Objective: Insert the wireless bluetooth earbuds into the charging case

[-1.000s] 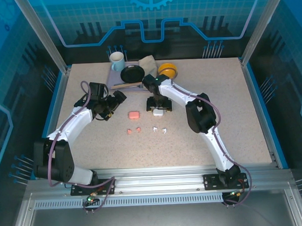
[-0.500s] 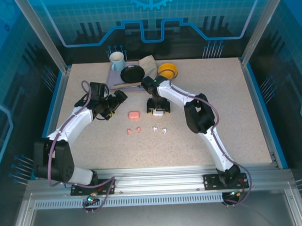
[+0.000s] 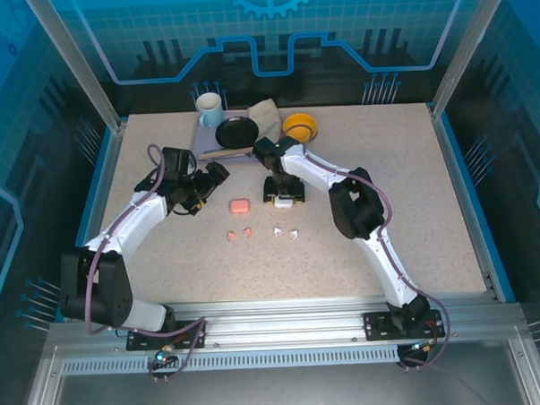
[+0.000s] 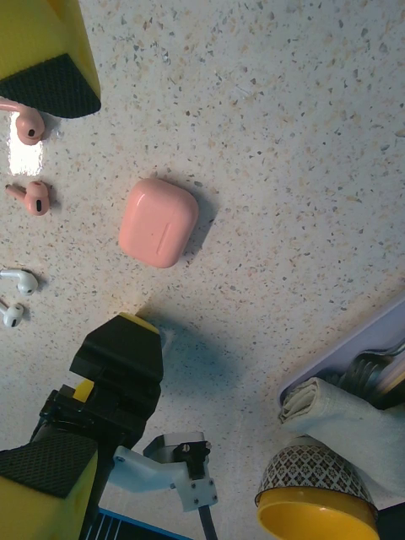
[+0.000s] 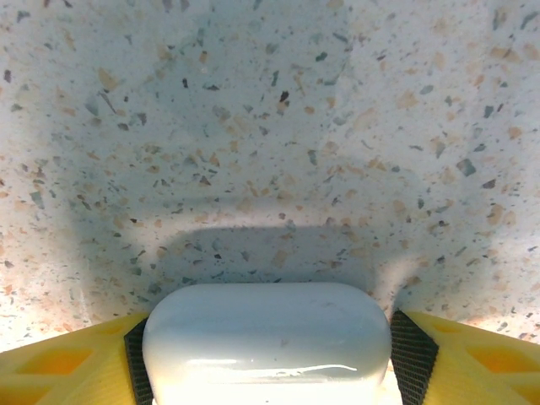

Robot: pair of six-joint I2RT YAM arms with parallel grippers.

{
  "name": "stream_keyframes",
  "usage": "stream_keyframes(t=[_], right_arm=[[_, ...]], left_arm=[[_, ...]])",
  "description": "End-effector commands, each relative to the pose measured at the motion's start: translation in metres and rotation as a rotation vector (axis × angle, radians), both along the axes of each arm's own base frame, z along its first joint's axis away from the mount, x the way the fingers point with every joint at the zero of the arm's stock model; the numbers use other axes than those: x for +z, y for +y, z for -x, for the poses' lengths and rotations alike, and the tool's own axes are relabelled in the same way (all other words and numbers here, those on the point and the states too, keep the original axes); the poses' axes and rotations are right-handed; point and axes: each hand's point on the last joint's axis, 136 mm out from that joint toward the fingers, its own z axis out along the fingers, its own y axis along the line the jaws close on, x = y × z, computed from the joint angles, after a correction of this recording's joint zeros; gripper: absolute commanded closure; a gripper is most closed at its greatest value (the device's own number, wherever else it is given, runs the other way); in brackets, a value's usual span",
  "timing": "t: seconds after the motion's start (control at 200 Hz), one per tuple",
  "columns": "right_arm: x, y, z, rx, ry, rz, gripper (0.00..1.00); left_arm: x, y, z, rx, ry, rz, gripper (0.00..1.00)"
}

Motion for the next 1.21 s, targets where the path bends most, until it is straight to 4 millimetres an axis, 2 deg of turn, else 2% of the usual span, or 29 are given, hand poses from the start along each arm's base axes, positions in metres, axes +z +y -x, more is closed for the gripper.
stream_keyframes(t=[0.0,0.305,0.505,0.645,0.715,0.74,0.745,0.875,0.99,1.201], right_arm=[[-0.008,-0.004,0.002,-0.041,0.003,0.027,0.27],[-0.009,-0.008,-0.001,-0.088,-0.006,0.014,0.34],[-0.009,-0.013,-0.003,-0.043,-0.019,0.032,0.44],[0.002,-0.018,0.002,-0.043,-0.033,0.024,0.51],[0.008,-0.023,0.004,-0.064,-0.04,0.018,0.51],[0.005,-0.025,0.007,-0.072,-0.03,0.021,0.51],[0.01,-0.025,0.006,-0.075,-0.04,0.013,0.51],[0.023,-0.031,0.009,-0.136,-0.053,-0.036,0.52],[0.032,-0.039,0.011,-0.203,-0.074,-0.071,0.52],[0.048,-0.063,0.01,-0.431,-0.092,-0.208,0.5]], left_arm=[[0.012,-0.008,-0.001,-0.019,-0.026,0.027,0.01],[0.014,-0.01,0.003,-0.028,-0.031,0.029,0.01],[0.018,-0.011,0.004,-0.049,-0.044,0.018,0.01],[0.029,-0.02,0.003,-0.11,-0.1,0.039,0.01],[0.035,-0.027,0.003,-0.152,-0.124,0.039,0.01],[0.036,-0.029,0.004,-0.163,-0.12,0.039,0.01],[0.036,-0.029,0.004,-0.164,-0.121,0.039,0.01],[0.032,-0.044,0.011,-0.224,-0.111,0.038,0.01],[0.029,-0.068,0.012,-0.275,-0.176,0.086,0.01],[0.026,-0.125,0.004,-0.388,-0.298,0.16,0.01]])
